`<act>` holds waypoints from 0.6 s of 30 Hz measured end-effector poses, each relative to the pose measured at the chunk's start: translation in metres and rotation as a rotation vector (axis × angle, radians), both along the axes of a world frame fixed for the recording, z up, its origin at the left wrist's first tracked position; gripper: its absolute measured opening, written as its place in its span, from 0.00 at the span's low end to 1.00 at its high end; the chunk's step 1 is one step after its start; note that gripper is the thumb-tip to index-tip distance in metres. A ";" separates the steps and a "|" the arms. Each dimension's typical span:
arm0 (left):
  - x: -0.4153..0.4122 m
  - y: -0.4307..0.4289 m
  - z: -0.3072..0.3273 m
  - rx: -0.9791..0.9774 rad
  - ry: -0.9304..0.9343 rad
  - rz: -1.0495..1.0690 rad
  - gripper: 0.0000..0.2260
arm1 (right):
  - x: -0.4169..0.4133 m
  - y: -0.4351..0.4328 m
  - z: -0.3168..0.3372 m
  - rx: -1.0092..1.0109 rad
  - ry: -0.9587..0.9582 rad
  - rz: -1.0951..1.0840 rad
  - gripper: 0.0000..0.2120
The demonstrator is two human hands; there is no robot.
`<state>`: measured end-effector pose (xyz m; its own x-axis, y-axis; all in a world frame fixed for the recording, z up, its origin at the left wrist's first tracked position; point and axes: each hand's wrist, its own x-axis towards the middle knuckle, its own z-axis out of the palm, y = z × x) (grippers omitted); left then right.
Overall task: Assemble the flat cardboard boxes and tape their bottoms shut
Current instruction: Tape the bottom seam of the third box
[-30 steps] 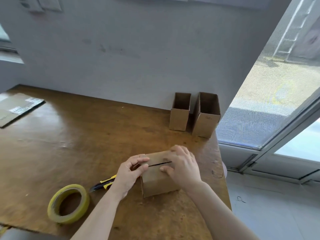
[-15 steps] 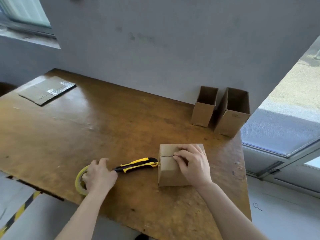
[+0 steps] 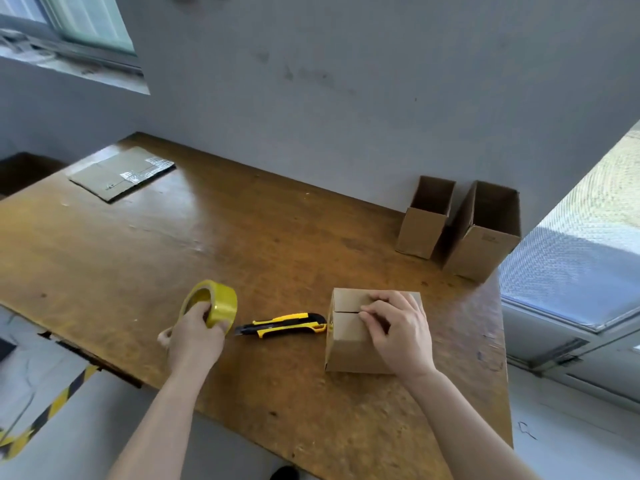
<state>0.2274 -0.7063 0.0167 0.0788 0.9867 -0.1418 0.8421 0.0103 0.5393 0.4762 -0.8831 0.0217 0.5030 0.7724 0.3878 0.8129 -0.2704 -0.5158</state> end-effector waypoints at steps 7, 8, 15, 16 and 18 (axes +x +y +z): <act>0.059 -0.035 0.081 -0.195 -0.884 -0.327 0.11 | 0.003 0.001 0.007 -0.029 0.091 -0.002 0.03; 0.069 -0.043 0.086 -0.246 -0.924 -0.392 0.12 | 0.004 0.002 0.008 -0.035 0.113 -0.002 0.03; 0.117 -0.081 0.090 -0.450 -1.052 -0.587 0.11 | 0.011 -0.003 0.021 0.031 0.506 -0.054 0.28; 0.121 -0.082 0.090 -0.468 -1.053 -0.595 0.10 | 0.012 -0.004 0.023 0.066 0.598 -0.062 0.34; 0.127 -0.079 0.088 -0.513 -1.024 -0.624 0.10 | 0.016 -0.006 0.027 0.132 0.741 -0.056 0.42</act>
<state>0.3546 -0.7853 0.1045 0.7974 0.5964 -0.0916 -0.0093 0.1639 0.9864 0.4920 -0.8892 0.0483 0.7053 0.7086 0.0208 0.2279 -0.1988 -0.9532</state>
